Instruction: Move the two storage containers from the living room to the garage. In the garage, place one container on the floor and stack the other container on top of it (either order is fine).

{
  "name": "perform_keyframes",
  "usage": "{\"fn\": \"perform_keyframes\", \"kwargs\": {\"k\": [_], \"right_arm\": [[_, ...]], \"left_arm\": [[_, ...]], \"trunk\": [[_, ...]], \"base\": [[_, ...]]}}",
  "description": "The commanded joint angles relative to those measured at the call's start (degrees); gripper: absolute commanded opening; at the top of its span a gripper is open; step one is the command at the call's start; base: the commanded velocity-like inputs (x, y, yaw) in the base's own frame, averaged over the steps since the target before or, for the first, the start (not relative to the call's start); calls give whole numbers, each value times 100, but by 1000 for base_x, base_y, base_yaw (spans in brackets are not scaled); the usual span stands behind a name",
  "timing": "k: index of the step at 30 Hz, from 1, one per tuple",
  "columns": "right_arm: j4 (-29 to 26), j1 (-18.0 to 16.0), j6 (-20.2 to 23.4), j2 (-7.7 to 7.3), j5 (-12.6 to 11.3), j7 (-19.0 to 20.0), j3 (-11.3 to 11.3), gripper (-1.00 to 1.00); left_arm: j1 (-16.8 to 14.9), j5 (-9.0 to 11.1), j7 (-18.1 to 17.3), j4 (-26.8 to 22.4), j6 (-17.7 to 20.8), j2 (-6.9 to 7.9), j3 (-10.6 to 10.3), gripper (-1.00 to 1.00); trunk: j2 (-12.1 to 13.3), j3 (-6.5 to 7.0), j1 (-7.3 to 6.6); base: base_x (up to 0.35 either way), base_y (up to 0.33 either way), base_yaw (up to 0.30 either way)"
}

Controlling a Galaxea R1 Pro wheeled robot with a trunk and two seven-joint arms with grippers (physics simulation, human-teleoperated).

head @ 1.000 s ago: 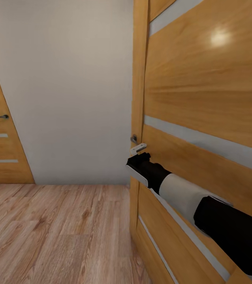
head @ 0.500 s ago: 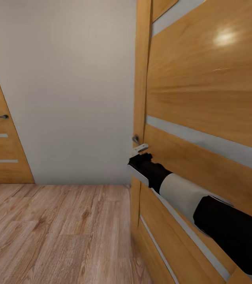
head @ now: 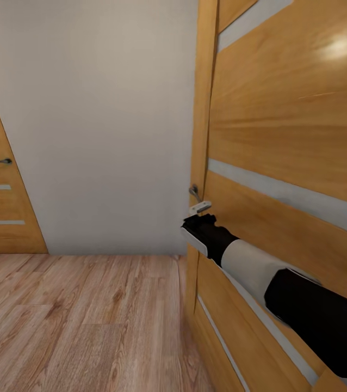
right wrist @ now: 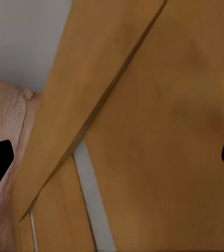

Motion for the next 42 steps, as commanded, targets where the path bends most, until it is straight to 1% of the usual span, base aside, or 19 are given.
{"fn": "perform_keyframes", "kwargs": {"k": [1,6,10,13,18,40,42], "right_arm": [[244,-16,55,0,0,-50,38,100],[471,-62,-6,0,-2,-27,35,100],[523,-69,-45,0,-2,-11,36,100],[639,-153,-61,0,-2,2,30,100],[754,-202,-92,0,-2,10,29,100],[803,-341,-130,-1,-23,45,27,100],[804,-355,-130,-49,-26,67,25,100]], "left_arm": [[0,44,-2,-1,-14,-1,4,100],[0,43,-3,0,-14,-1,4,100],[0,43,-2,-1,-14,-1,4,100],[0,43,-4,-1,-14,-1,4,100],[0,43,-3,-1,-14,-1,4,100],[0,43,-7,-1,-14,-1,4,100],[0,43,-4,-1,-14,-1,4,100]], "trunk": [[-3,-6,0],[-3,-6,0],[-3,-6,0],[-3,-6,0],[-3,-6,0],[-3,-6,0],[-3,-6,0]], "base": [[0,0,0],[0,0,0],[0,0,0],[0,0,0],[0,0,0],[0,0,0],[0,0,0]]}}
